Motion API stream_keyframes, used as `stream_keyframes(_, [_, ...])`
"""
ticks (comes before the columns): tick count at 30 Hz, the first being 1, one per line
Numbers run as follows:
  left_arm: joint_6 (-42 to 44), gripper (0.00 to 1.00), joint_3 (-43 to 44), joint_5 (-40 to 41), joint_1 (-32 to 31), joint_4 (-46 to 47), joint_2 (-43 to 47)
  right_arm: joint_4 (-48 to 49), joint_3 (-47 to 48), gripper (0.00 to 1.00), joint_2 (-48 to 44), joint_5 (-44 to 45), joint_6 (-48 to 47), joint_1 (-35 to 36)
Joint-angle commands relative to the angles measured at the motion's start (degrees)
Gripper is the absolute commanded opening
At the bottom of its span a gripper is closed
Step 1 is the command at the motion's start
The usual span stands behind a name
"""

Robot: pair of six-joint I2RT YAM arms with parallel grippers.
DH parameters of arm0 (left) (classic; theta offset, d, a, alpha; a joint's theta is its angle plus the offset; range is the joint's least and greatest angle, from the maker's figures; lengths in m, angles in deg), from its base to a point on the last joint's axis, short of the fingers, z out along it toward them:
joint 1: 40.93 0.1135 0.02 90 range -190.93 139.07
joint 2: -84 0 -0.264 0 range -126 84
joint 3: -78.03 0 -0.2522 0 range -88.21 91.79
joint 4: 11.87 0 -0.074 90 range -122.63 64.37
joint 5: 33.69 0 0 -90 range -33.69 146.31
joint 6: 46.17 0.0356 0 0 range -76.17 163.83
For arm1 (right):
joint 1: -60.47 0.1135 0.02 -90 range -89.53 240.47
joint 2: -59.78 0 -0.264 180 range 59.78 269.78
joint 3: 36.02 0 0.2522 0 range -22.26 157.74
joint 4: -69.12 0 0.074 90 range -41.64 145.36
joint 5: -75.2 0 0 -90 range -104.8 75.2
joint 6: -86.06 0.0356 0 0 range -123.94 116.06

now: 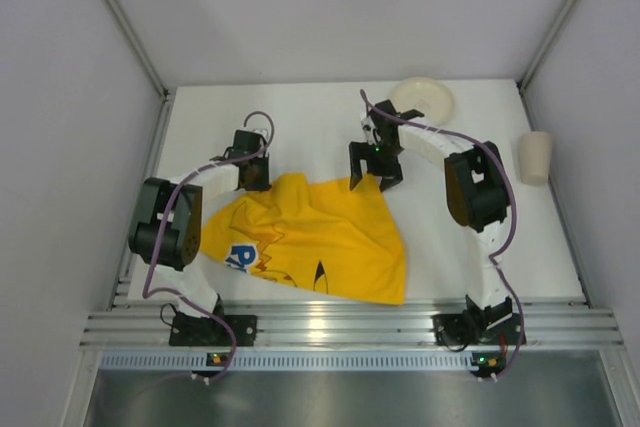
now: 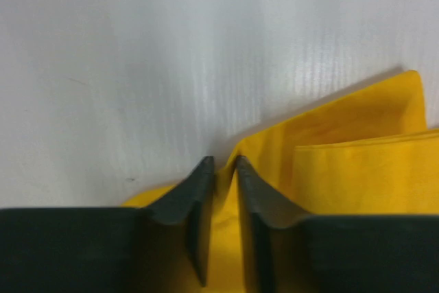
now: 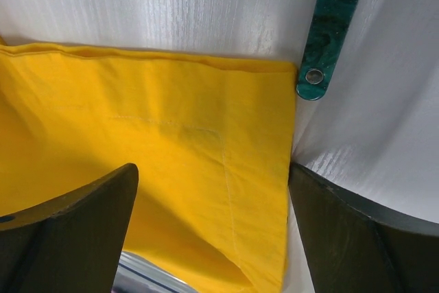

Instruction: Set the dinner table for one person

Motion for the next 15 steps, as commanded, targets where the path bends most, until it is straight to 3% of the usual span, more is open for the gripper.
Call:
stream_keyframes(1, [-0.1,0.19,-0.5,-4.2,-1.1,-1.3,-3.8,0.8,-3.1,0.90,2.0,2.1,-0.8,-1.0])
stream_keyframes(3, [-0.2,0.04,1.7,-5.2,-1.1,-3.6,-6.1,1.6,-3.5,0.67,2.7,1.0,-0.2,-0.9])
stream_keyframes(4, [-0.2,0.01,2.1,-5.3,-1.1,-3.9,-6.6,2.0,-3.8,0.51,3.5,0.7,-0.1,-1.1])
stream_keyframes(6, [-0.3,0.00,2.6,-4.7,-1.1,-4.7,-6.7,3.0,-4.7,0.38,4.2,-0.1,0.6,-1.0])
stream_keyframes(10, [-1.4,0.00,3.1,-1.9,-0.8,-7.3,-5.4,3.7,-5.5,0.00,5.3,0.3,0.9,-1.1])
stream_keyframes(15, [-5.5,0.00,3.8,1.2,4.4,-10.5,-3.4,2.7,-6.2,0.00,4.5,2.8,0.8,-1.4])
